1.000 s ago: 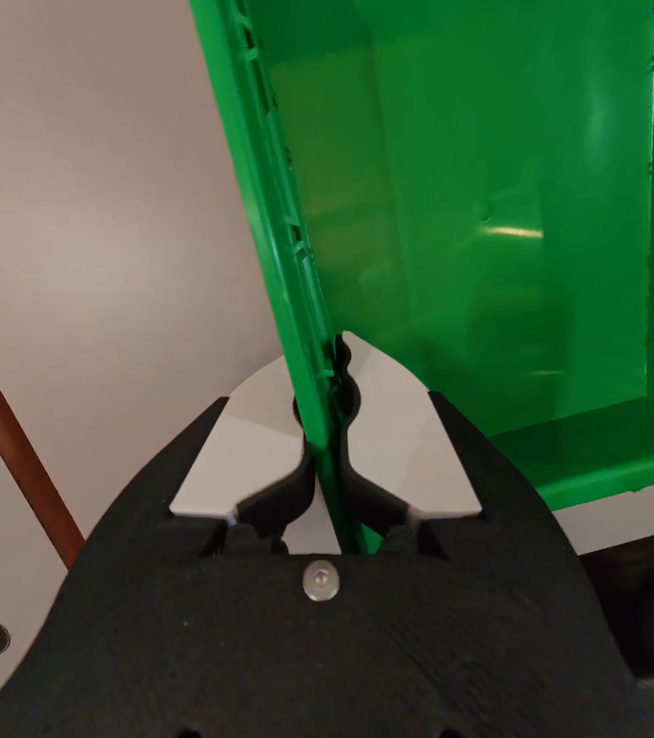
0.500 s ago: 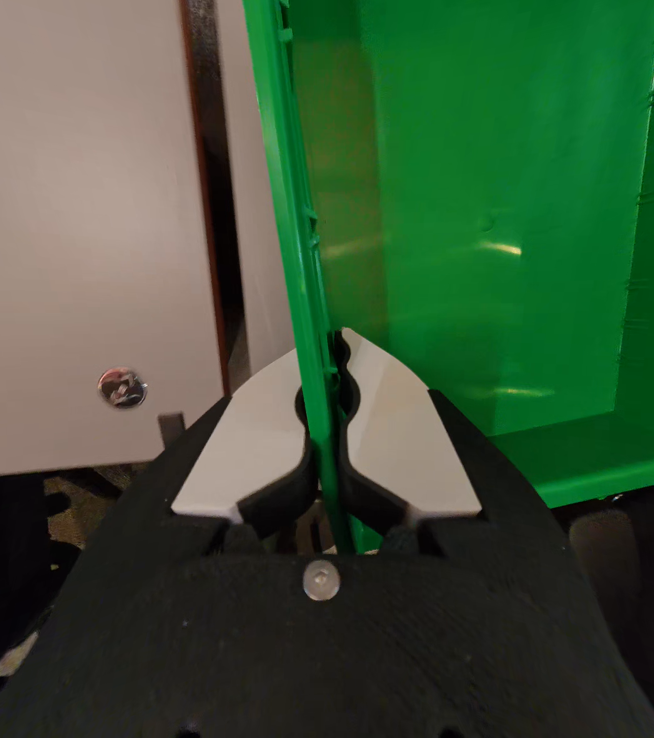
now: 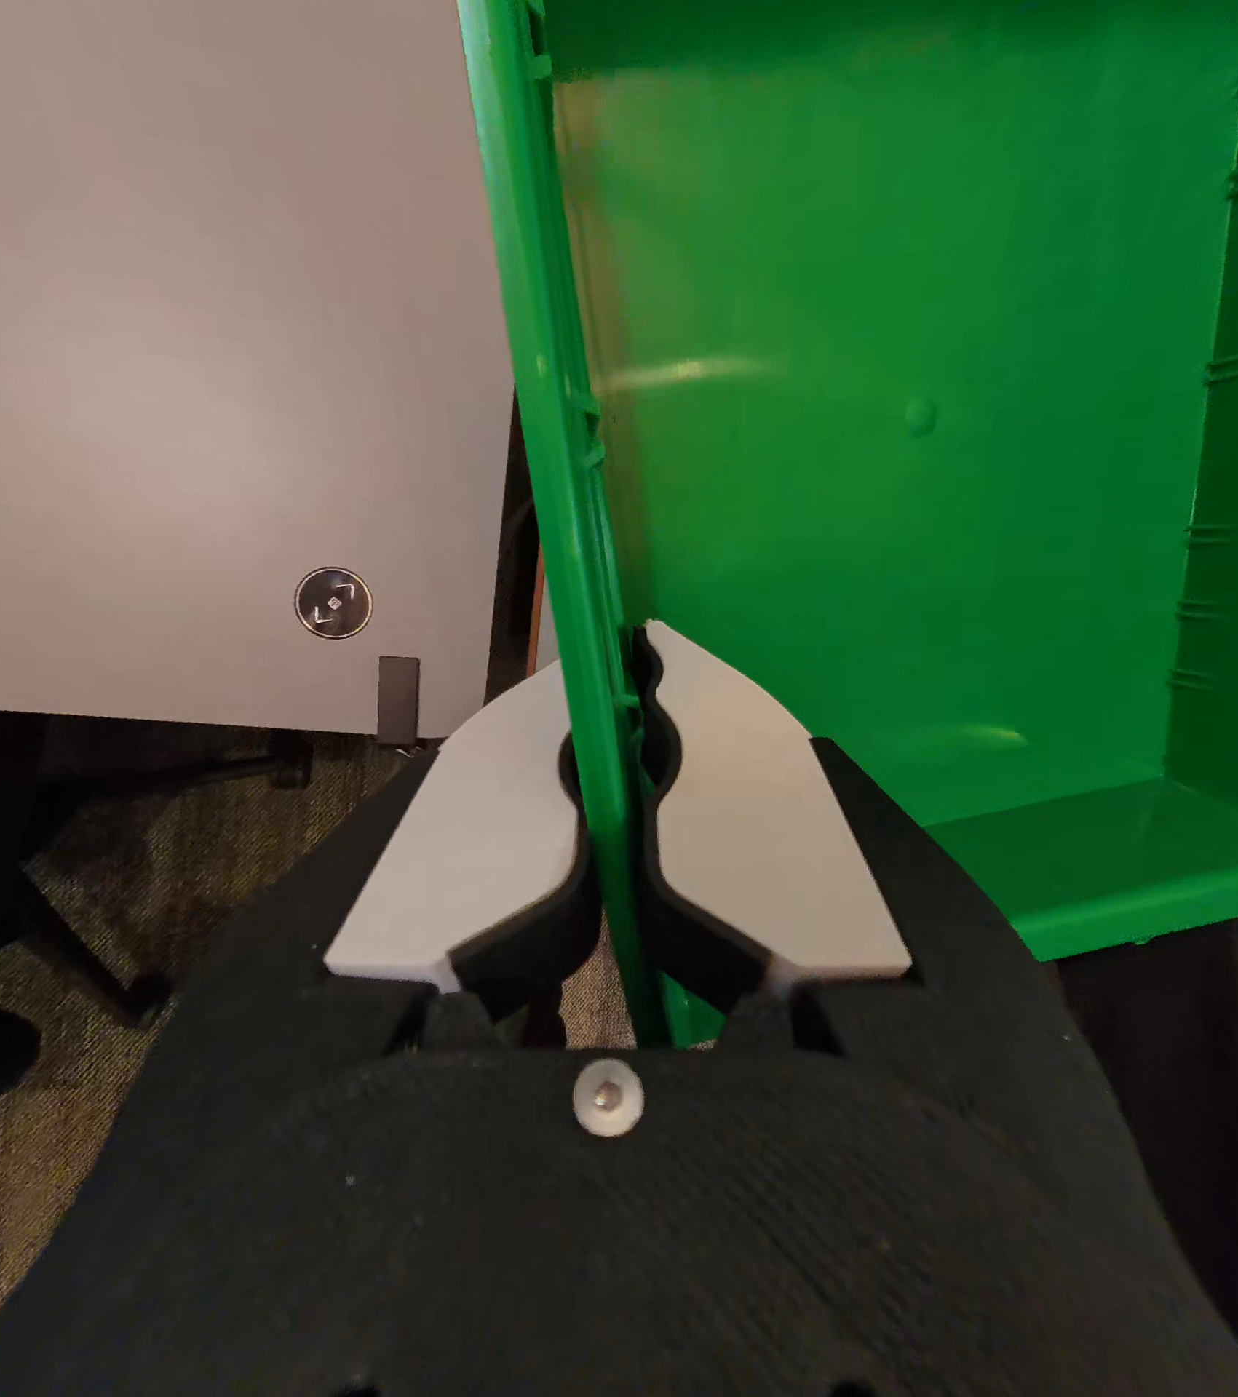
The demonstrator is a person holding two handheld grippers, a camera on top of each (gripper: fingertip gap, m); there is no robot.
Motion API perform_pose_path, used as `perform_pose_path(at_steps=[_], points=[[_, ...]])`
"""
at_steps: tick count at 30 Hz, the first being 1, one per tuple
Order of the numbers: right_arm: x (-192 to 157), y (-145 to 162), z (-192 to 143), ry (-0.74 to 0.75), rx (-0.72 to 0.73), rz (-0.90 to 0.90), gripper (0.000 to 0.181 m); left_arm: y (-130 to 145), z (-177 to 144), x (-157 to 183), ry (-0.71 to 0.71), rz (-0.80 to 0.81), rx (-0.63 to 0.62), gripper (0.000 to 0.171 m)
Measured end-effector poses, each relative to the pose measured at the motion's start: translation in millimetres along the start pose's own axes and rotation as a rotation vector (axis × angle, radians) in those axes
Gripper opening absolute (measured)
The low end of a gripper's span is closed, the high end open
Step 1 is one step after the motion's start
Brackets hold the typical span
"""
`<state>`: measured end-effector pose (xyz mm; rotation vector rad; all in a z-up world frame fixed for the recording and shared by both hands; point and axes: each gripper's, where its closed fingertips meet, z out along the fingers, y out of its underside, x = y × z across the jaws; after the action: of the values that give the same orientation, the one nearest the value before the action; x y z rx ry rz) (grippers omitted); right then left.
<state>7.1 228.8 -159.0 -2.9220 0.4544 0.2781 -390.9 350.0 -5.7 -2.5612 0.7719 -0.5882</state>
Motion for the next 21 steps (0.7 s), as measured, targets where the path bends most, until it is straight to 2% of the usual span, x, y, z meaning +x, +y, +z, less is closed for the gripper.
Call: perform_pose_path(at_steps=[4, 6, 8, 10, 11, 12, 14, 16, 21], points=[[-32.9, 8.1, 3.1, -0.073, 0.056, -0.008, 0.026, 4.6, -2.3, 9.9, 0.014, 0.008, 0.008, 0.01], [-38.7, 6.5, -1.3, -0.099, 0.112, -0.019, 0.041, 3.4, -3.3, 14.1, -0.006, 0.028, 0.009, 0.01], [-36.1, 4.6, -9.3, -0.093, 0.163, -0.06, 0.057, -2.3, -5.2, 22.2, -0.017, 0.049, 0.021, 0.01], [-24.2, -0.7, -24.4, -0.076, 0.221, -0.071, 0.059, -11.3, -7.5, 38.4, 0.007, 0.065, 0.031, 0.01], [-24.1, -2.0, -35.2, -0.132, 0.247, -0.08, 0.071, -17.1, -8.7, 50.2, 0.028, 0.074, 0.036, 0.01], [-20.2, -2.8, -47.2, -0.176, 0.274, -0.069, 0.075, -23.4, -9.9, 64.4, 0.052, 0.089, 0.042, 0.01], [-0.2, -2.7, -75.2, -0.2, 0.353, -0.04, 0.059, -37.7, -12.3, 99.4, 0.094, 0.136, 0.052, 0.01], [21.0, 7.1, -106.4, -0.237, 0.426, -0.041, 0.059, -52.5, -12.2, 143.8, 0.143, 0.198, 0.061, 0.009], [93.6, 67.1, -180.7, -0.366, 0.647, 0.004, 0.07, -73.7, 12.7, 288.4, 0.286, 0.378, 0.009, 0.009]])
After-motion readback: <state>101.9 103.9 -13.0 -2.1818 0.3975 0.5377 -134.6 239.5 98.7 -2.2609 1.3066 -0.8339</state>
